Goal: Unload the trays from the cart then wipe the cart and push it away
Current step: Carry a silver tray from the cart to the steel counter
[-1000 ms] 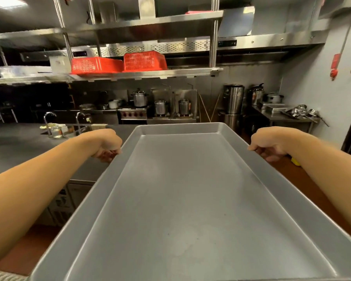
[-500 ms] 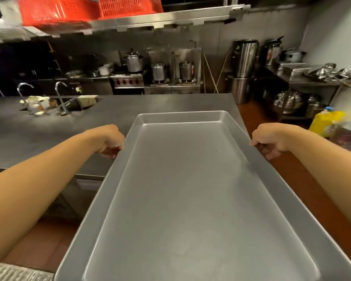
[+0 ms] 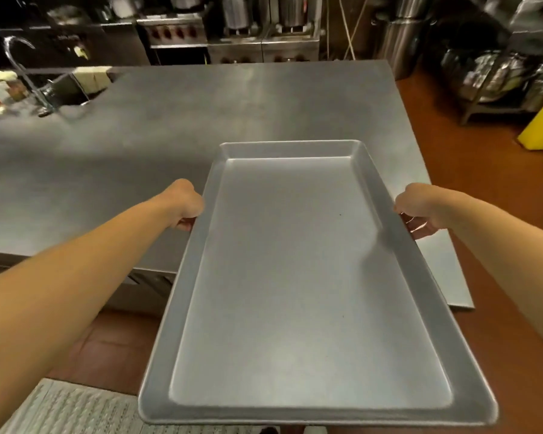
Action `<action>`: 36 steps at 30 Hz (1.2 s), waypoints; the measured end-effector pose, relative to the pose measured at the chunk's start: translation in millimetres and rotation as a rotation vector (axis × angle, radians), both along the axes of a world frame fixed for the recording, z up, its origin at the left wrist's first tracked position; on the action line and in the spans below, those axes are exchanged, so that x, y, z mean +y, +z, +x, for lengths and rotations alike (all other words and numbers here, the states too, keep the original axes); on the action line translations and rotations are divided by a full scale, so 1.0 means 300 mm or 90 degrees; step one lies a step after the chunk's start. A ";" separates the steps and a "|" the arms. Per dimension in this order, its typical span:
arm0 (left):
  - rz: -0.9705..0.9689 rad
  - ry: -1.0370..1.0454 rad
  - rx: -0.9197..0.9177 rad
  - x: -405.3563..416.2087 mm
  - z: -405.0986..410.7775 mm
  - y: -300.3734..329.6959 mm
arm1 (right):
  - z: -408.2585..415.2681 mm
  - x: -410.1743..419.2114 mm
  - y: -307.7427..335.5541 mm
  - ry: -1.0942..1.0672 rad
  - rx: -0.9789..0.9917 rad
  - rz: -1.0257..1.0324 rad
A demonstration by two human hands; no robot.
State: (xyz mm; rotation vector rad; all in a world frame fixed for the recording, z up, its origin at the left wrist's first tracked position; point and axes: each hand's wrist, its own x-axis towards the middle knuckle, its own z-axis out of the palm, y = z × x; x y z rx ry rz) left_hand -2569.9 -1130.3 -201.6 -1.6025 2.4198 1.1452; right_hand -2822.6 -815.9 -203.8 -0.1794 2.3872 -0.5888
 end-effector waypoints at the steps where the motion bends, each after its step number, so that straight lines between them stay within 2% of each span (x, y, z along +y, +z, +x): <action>1: 0.009 -0.003 0.004 -0.028 -0.034 -0.029 | -0.028 -0.022 -0.025 -0.003 -0.003 0.001; 14: 0.043 -0.076 -0.006 -0.374 -0.531 -0.299 | -0.376 -0.266 -0.254 -0.133 0.003 -0.016; 20: 0.010 -0.055 -0.043 -0.625 -0.728 -0.627 | -0.511 -0.332 -0.428 -0.185 -0.005 -0.031; 25: -0.061 -0.051 -0.060 -0.488 -0.792 -0.582 | -0.598 -0.370 -0.555 -0.235 -0.002 -0.064; 31: -0.131 -0.066 -0.071 -0.536 -0.876 -0.681 | -0.677 -0.406 -0.655 -0.271 0.023 -0.076; 36: -0.138 -0.062 -0.052 -0.564 -0.918 -0.732 | -0.725 -0.436 -0.703 -0.284 0.036 -0.079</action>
